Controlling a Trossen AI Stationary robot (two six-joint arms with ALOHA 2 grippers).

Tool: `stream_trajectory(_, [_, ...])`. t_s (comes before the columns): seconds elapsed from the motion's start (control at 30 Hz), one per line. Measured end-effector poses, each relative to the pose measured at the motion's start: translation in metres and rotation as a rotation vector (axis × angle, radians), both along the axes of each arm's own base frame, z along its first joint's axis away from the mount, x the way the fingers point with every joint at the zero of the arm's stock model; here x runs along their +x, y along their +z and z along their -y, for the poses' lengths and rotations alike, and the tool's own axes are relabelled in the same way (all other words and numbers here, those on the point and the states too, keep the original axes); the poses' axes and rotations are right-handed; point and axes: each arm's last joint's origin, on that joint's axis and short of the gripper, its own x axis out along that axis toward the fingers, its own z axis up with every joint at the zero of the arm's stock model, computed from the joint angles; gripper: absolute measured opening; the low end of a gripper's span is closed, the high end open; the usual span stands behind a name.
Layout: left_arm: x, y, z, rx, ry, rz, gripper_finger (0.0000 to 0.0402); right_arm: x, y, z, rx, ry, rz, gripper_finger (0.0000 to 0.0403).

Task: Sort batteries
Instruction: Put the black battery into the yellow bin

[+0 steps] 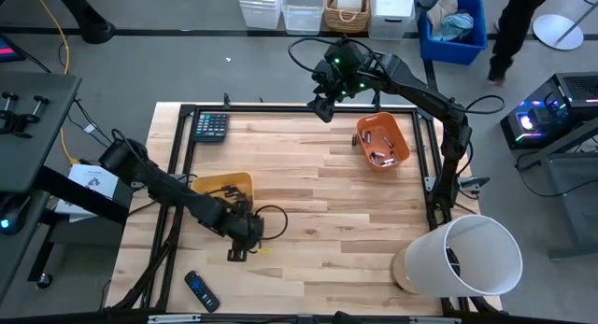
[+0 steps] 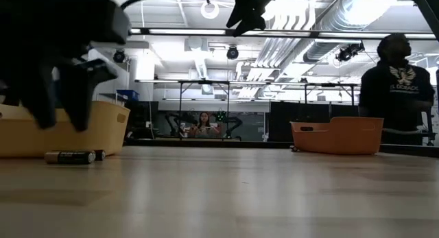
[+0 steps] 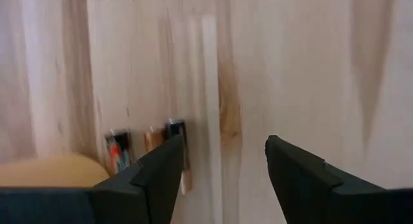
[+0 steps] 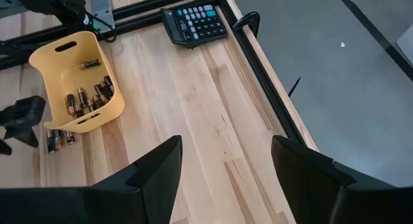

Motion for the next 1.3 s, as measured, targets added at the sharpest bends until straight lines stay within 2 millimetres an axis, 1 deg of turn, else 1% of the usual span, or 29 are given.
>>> stream_trajectory(0.1, [0.0, -0.008, 0.0, 0.012, 0.087, -0.036, 0.0201, 0.0, -0.001, 0.0, -0.002, 0.006, -0.008, 0.0233])
stream_trajectory(0.2, [0.0, -0.011, 0.0, 0.011, 0.128, -0.053, 0.0192, -0.001, -0.001, -0.001, 0.0, 0.009, -0.02, 0.0233])
stream_trajectory(0.43, [-0.002, -0.021, 0.001, 0.045, 0.139, -0.11, 0.017, -0.002, -0.002, -0.001, 0.001, 0.011, -0.027, 0.0233])
stream_trajectory(0.67, [0.002, -0.036, 0.003, 0.049, 0.153, -0.154, 0.0161, -0.002, -0.002, -0.001, 0.002, 0.011, -0.028, 0.0233])
stream_trajectory(0.9, [0.006, -0.039, 0.002, 0.021, 0.171, -0.147, 0.016, -0.002, -0.002, -0.001, 0.006, 0.011, -0.035, 0.0233])
stream_trajectory(0.97, [0.006, -0.039, 0.002, 0.01, 0.191, -0.151, 0.015, -0.002, -0.002, -0.001, 0.006, 0.011, -0.035, 0.0233])
stream_trajectory(1.0, [0.006, -0.039, 0.002, 0.001, 0.204, -0.156, 0.0138, -0.002, -0.002, -0.001, 0.006, 0.011, -0.036, 0.0233])
stream_trajectory(1.07, [0.005, -0.038, 0.002, -0.037, 0.234, -0.172, 0.0092, -0.002, -0.003, -0.001, 0.006, 0.012, -0.037, 0.0233])
stream_trajectory(1.13, [0.004, -0.033, 0.003, -0.087, 0.259, -0.184, 0.0034, -0.003, -0.003, -0.001, 0.008, 0.012, -0.041, 0.0233])
stream_trajectory(1.17, [0.003, -0.029, 0.004, -0.137, 0.266, -0.194, 0.0027, -0.003, -0.003, -0.001, 0.006, 0.015, -0.042, 0.0233])
stream_trajectory(1.23, [-0.002, -0.014, 0.007, -0.223, 0.237, -0.188, 0.0027, -0.003, -0.003, -0.001, 0.001, 0.02, -0.045, 0.0233])
stream_trajectory(1.3, [-0.009, 0.011, 0.008, -0.289, 0.184, -0.115, 0.0028, -0.003, -0.003, -0.001, -0.006, 0.028, -0.047, 0.0233])
